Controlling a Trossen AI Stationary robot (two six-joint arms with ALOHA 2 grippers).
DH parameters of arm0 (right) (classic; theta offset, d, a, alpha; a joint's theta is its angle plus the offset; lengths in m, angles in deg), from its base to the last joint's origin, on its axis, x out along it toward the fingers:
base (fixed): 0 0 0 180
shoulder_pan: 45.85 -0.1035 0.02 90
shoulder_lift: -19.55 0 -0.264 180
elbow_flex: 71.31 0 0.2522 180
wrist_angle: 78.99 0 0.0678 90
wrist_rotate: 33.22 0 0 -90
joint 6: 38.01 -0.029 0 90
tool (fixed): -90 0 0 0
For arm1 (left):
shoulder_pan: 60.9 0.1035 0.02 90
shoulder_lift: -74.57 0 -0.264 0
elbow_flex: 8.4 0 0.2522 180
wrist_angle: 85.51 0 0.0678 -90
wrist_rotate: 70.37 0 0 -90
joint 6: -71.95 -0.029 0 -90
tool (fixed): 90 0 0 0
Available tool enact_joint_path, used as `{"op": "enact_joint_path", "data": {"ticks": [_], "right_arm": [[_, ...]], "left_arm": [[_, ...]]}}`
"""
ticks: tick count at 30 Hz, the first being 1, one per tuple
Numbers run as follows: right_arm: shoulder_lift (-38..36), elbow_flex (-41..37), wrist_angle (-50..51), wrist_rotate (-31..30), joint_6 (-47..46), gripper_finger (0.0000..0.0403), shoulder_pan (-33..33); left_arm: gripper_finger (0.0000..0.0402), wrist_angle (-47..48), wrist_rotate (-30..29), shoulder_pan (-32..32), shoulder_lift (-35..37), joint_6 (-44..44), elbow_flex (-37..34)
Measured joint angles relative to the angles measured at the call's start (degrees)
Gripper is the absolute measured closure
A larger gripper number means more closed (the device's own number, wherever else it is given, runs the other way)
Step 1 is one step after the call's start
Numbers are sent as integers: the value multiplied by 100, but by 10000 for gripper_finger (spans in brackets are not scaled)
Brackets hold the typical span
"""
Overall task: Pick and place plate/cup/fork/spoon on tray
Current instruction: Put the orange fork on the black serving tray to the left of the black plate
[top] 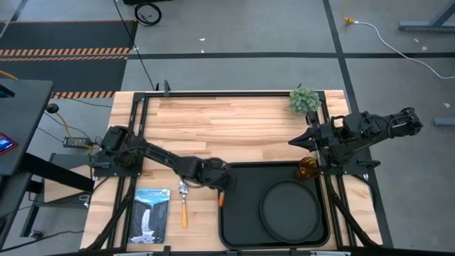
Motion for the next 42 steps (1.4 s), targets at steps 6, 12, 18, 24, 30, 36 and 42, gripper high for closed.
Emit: {"op": "enact_joint_path", "data": {"ticks": [6,12,18,24,30,36,42], "right_arm": [[-116,0,118,-32,-2,394,0],[-164,1,138,-32,-4,394,0],[-204,0,156,-29,-4,394,-2],[-289,0,151,-20,-49,394,0],[-306,0,157,-10,-62,394,0],[-239,-2,177,-6,-72,394,-2],[-186,-2,157,-6,-70,394,-2]], "left_arm": [[383,-1494,-309,-397,-319,412,7],[384,-2171,-809,-711,-588,793,121],[385,-1232,-923,-817,-968,574,1192],[385,-172,-1097,-807,-1645,766,2326],[385,168,-944,-783,-2272,638,3153],[375,357,-778,-770,-2517,803,3350],[364,426,-720,-744,-2650,984,3344]]}}
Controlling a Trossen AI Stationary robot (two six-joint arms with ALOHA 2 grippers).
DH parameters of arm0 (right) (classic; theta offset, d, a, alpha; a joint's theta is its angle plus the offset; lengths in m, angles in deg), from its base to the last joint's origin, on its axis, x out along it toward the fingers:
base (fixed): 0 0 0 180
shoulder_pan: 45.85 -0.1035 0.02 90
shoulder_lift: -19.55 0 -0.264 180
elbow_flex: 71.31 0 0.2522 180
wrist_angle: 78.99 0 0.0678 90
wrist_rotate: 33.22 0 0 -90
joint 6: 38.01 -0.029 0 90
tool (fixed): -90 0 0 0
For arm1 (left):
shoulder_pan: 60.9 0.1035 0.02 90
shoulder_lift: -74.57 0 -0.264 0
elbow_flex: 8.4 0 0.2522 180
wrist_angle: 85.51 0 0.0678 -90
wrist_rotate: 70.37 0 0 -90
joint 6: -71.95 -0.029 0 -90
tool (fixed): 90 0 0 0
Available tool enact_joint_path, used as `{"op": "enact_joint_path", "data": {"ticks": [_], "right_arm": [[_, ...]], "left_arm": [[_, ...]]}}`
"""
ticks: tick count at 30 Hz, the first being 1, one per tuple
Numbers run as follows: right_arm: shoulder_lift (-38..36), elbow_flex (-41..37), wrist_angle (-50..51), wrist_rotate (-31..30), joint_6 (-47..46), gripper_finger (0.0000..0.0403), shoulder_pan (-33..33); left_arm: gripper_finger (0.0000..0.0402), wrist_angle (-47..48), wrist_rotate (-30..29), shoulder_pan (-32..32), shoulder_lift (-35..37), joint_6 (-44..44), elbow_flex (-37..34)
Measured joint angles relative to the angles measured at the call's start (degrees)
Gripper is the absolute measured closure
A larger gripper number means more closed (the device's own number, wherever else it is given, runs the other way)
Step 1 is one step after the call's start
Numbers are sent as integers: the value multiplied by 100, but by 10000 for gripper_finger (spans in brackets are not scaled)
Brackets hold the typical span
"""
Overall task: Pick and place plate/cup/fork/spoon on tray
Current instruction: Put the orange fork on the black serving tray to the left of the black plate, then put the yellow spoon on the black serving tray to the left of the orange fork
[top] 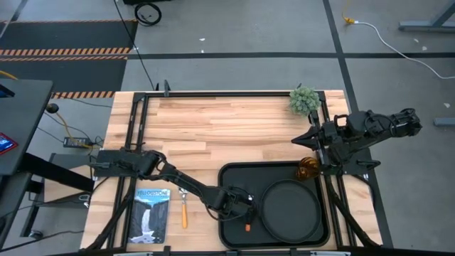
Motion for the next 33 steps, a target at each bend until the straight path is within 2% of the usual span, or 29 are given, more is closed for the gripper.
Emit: {"op": "enact_joint_path", "data": {"ticks": [5,11,17,20,26,33], "right_arm": [[20,0,-9,1,0,394,0],[20,0,-12,1,-2,394,0],[20,0,-40,0,-1,394,0],[20,0,-37,1,-2,394,0],[18,0,-35,1,2,394,0],[20,0,-7,1,-2,394,0]], "left_arm": [[359,-21,-23,11,-32,-9,-4],[329,-18,-83,11,-27,-80,-4],[300,187,-53,11,58,-637,11],[298,814,72,7,180,-1140,247],[308,3242,999,-57,227,-1816,1213],[345,4778,1282,-350,231,-2008,1420]]}}
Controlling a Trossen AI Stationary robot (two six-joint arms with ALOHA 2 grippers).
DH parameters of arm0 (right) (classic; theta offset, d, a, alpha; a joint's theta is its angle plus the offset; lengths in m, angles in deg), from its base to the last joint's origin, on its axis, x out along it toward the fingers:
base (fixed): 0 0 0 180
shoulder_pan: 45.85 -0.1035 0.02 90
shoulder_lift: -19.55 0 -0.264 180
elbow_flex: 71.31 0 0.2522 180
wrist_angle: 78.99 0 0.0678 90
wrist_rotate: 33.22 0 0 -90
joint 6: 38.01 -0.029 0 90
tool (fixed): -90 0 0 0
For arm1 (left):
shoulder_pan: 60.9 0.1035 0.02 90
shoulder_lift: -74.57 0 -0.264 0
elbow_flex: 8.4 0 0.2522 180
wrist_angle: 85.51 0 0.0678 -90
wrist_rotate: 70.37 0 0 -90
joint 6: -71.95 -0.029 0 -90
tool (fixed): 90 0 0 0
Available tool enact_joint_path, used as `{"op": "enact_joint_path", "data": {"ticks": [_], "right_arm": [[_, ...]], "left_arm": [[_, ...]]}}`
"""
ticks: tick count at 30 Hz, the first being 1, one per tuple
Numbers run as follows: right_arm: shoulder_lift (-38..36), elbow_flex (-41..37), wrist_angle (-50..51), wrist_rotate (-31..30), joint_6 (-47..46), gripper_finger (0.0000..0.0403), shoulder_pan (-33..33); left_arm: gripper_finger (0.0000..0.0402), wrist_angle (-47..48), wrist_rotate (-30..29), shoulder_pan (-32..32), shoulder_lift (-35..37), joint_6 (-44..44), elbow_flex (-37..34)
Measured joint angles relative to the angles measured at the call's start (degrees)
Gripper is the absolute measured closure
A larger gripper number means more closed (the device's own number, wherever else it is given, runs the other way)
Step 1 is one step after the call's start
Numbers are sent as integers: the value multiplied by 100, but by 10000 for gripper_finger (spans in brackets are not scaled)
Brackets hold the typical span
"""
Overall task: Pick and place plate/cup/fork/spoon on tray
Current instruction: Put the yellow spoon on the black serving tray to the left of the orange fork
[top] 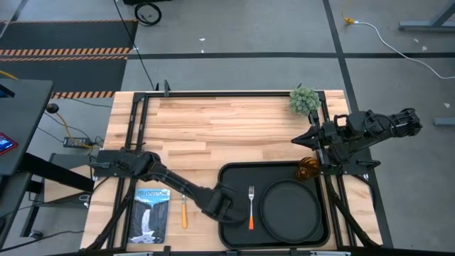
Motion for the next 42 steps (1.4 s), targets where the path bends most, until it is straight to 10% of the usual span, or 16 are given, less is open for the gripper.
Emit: {"op": "enact_joint_path", "data": {"ticks": [18,42], "right_arm": [[0,0,-33,0,42,394,0],[-2,0,-27,-2,14,394,1]], "left_arm": [[399,752,-177,-262,1156,264,-1531],[398,-2972,-977,-1169,3552,3627,-5962]]}}
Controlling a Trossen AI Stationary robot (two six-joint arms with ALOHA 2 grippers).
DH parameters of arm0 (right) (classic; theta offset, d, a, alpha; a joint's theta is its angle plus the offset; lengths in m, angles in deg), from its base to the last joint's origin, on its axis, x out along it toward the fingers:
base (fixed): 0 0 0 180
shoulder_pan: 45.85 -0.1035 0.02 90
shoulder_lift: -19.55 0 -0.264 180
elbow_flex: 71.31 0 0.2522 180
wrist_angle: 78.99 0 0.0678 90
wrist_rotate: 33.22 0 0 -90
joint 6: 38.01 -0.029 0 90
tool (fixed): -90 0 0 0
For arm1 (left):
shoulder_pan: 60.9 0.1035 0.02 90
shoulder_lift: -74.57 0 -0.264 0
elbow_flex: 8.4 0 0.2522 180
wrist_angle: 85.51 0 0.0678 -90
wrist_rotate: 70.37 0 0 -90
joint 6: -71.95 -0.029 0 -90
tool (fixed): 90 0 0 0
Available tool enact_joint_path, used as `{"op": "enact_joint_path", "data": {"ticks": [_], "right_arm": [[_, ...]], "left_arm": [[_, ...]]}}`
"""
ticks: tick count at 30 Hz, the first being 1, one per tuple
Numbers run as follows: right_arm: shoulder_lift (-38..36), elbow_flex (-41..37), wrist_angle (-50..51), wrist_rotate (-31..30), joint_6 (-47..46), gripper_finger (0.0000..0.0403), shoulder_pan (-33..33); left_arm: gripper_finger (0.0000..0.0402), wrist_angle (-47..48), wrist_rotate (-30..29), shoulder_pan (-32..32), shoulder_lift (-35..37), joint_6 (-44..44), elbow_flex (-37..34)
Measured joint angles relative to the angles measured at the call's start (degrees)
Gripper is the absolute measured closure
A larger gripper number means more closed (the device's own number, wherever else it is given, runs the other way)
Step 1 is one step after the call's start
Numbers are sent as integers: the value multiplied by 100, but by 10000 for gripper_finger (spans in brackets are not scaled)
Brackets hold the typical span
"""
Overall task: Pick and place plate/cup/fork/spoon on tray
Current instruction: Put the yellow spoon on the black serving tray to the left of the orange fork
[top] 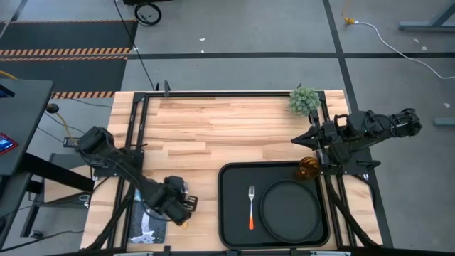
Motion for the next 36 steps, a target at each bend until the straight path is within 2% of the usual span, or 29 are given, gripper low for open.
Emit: {"op": "enact_joint_path", "data": {"ticks": [2,5,14,20,26,31,36], "right_arm": [[2,0,3,0,-5,394,-1],[4,0,1,0,-5,394,-1],[87,0,-6,0,-12,394,-1],[127,0,0,0,-12,394,-1],[131,0,0,0,-16,394,-1],[131,0,-7,0,-18,394,-1],[131,0,-48,0,-18,394,1]], "left_arm": [[395,-53,-70,-106,-16,595,-96],[377,-48,-90,-169,-99,993,-128],[283,-52,-109,3,-156,1169,-126],[240,-49,-112,50,-156,1164,-126],[224,-225,-99,59,-271,1183,-122],[228,-684,194,81,-622,1185,-120],[230,-749,205,81,-784,1190,-98]]}}
